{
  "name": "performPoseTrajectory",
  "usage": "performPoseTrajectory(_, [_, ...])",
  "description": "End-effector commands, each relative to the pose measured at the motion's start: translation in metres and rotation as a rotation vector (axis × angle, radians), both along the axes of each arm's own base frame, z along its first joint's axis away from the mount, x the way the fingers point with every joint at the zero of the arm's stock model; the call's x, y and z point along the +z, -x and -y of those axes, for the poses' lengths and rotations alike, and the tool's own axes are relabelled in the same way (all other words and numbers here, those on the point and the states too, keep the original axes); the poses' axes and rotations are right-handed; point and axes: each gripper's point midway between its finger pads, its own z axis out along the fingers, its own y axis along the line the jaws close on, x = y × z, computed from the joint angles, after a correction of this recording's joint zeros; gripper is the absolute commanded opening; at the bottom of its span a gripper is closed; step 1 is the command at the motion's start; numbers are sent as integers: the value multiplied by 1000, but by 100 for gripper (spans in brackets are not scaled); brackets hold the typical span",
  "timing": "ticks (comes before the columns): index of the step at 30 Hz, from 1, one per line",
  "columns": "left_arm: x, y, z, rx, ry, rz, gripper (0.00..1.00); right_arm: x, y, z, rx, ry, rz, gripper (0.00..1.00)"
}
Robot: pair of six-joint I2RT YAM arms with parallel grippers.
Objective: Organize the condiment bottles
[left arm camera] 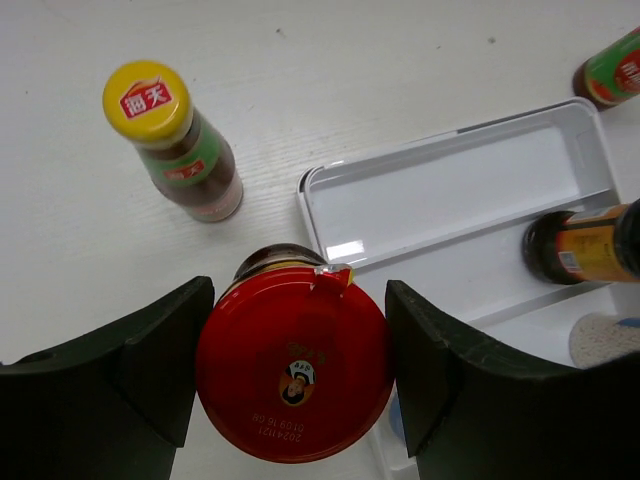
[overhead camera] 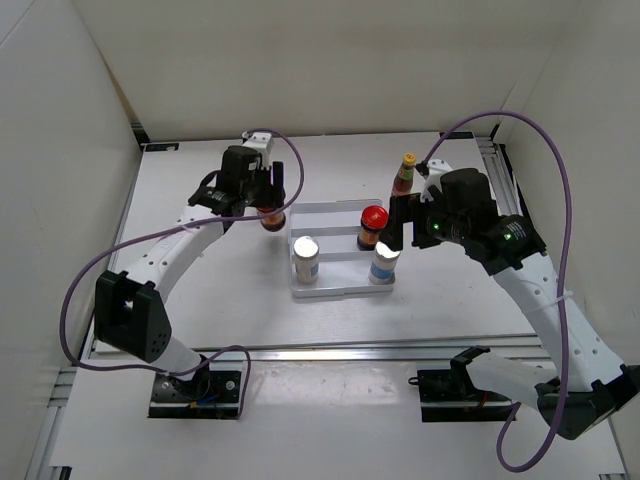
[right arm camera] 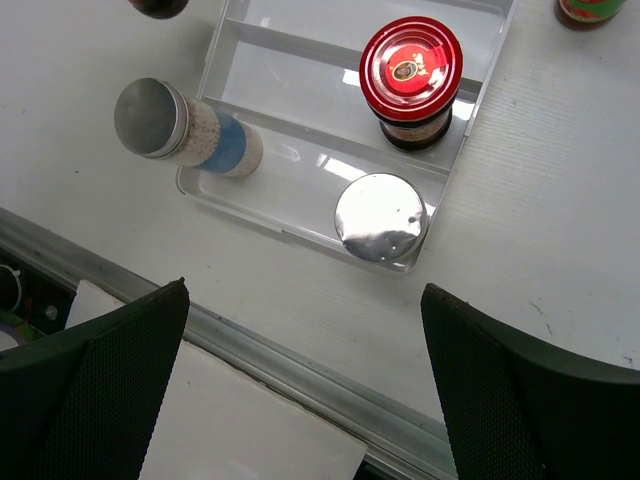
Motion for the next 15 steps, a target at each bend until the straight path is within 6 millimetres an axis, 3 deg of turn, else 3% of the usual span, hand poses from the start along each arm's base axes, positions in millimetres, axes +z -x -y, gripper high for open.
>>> performPoseTrajectory(1, [87,-8,7,-1,67,211,13,1,5,3,9,7,11,100])
performPoseTrajectory(4, [92,-12,28,-49,83,213,13,-2,4,2,9,11,3,100])
performPoseTrajectory(10, [74,-7,72,-153,115,161,11,-3,6,2,17,11,-8,100])
performPoseTrajectory(15, [44,3,90,-189,114,103,11,-5,7,4,14,26,-8,100])
